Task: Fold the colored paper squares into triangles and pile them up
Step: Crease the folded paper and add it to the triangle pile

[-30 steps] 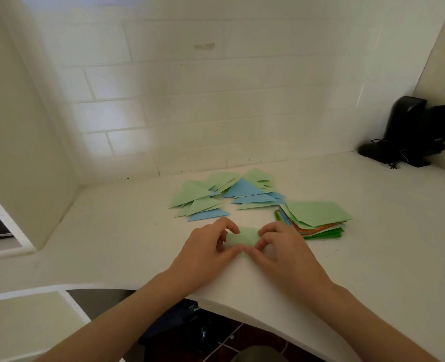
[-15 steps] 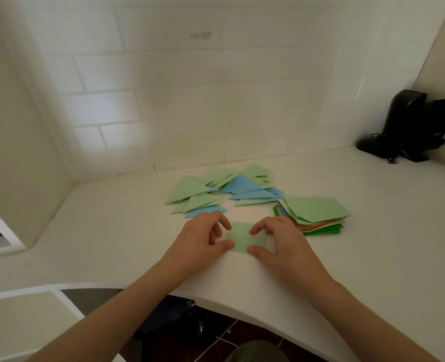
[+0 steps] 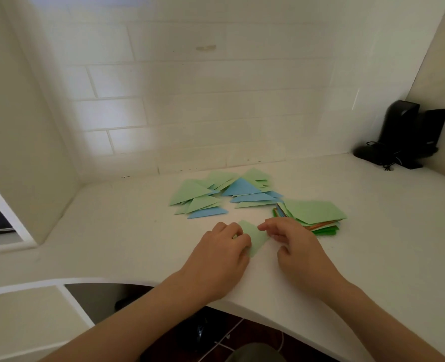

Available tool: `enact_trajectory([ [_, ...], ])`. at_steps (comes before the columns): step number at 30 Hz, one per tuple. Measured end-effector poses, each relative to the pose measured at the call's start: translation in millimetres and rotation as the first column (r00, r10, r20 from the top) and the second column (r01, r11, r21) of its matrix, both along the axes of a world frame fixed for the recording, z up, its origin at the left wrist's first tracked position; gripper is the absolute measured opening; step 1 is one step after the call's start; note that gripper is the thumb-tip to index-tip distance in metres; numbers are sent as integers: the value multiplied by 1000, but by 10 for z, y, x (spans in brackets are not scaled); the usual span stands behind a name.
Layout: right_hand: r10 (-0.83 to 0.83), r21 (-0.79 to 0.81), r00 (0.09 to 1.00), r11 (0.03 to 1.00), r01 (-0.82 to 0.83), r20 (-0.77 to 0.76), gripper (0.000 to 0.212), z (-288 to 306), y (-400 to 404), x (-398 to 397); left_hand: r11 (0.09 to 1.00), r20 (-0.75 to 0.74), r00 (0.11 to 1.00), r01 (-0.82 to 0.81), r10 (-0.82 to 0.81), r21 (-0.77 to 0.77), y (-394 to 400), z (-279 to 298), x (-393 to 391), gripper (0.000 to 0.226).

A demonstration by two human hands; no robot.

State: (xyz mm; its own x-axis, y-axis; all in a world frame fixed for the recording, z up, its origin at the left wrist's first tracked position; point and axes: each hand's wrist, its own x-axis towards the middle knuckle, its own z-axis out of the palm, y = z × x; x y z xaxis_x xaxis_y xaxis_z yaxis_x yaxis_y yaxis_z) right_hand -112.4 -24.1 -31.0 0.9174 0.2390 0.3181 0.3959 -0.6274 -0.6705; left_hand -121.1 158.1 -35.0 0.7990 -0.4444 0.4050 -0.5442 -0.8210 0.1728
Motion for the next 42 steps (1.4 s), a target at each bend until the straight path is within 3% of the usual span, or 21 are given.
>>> enact_trajectory([
  [3,9,-106,996,994,0,84,60,26,-20,-1,998,-33,999,-37,38,43,40,36,-44,45],
  [6,93,-152,995,985,-86,40,62,55,-10,-34,999,-8,1000,-27,27,26,127,65,0,44],
  [9,140,-232,990,962,-143,-30,60,55,37,-48,998,-20,999,48,-47,28,233,104,76,39],
  [12,149,-335,989,932,-141,0,57,47,67,-12,982,19,987,154,-157,113,318,166,100,32],
  [14,149,-358,988,926,-124,43,51,23,67,36,983,-26,989,150,-148,109,396,207,89,27],
  [18,91,-300,986,953,-46,138,30,-18,128,119,990,-126,989,54,-71,-131,516,146,101,19],
  [21,5,-206,985,978,31,171,18,-13,238,155,936,-207,978,-101,31,-336,463,65,108,24],
  [23,-59,-161,986,983,84,154,17,-8,317,177,903,-239,968,-168,76,-395,389,34,122,26],
  [31,-184,-73,980,979,189,71,19,-52,433,265,908,-129,954,-298,271,-295,139,-59,212,36],
  [42,-87,45,992,995,91,-87,18,-9,277,243,907,-214,952,-280,220,-314,331,-33,191,21],
])
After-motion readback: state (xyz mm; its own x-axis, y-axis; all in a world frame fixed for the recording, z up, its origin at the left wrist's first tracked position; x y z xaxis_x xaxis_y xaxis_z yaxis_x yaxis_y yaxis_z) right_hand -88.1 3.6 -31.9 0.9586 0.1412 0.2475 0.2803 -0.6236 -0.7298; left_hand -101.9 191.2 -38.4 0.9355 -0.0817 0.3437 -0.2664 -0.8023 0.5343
